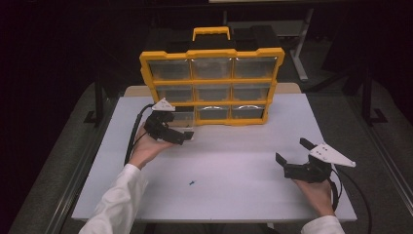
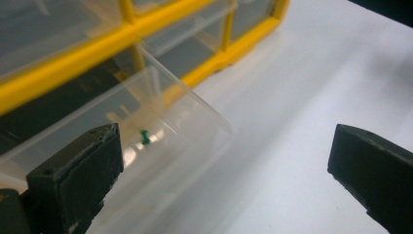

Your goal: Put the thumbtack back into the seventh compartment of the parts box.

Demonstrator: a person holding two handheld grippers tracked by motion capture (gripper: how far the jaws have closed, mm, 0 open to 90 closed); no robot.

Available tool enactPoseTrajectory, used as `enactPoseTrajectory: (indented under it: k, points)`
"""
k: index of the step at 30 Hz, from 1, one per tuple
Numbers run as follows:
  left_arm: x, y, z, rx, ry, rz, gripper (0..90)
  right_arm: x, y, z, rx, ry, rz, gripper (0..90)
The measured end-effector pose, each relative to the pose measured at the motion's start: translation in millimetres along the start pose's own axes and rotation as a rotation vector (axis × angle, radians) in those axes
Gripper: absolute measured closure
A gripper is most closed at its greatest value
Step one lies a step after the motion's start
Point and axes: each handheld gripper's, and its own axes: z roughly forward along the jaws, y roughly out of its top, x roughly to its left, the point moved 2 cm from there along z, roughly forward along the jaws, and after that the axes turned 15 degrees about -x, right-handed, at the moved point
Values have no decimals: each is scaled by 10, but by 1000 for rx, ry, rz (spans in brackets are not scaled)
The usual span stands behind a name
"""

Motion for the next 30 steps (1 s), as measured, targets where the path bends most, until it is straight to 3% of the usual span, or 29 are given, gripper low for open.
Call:
enactPoseTrajectory:
  k: [12,30]
  points:
    - [-255,-214,-68,15,-51,15,0,7,-2,1,2,1,0,0]
    - [-441,-567,-119,50,-92,-56,9,8,-4,3,5,3,-1,0]
